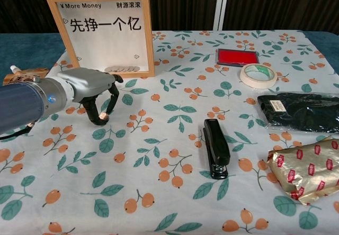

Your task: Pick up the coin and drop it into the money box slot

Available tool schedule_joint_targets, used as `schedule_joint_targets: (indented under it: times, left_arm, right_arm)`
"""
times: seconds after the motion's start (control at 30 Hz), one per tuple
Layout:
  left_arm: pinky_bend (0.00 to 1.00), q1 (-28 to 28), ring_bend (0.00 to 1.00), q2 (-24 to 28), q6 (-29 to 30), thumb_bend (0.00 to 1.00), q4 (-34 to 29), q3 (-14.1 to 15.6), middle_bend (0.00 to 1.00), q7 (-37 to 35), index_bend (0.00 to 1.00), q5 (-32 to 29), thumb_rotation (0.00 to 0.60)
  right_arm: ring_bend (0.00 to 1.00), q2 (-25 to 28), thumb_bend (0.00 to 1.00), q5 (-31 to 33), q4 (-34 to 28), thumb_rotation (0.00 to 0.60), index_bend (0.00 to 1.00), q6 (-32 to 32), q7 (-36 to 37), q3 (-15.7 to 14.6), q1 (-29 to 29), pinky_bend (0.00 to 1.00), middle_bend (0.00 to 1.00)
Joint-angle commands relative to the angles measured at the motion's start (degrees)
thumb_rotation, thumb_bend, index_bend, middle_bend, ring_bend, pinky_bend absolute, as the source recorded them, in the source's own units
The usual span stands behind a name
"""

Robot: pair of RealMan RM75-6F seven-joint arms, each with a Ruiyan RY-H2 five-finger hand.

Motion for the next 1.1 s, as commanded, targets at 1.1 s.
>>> schedule_joint_targets:
  times: [1.1]
  left_arm:
    - [0.0,-1.45,0.0,3.82,0.16,0.57,-5.19,-1.42,0.0,1.19,0.61,-4.43,0.6]
  right_arm:
    - [0.0,-0.31,0.3,0.61,-0.19,0.6,0.0,-0.15,-0.59,0.16,0.05,0.0,0.0]
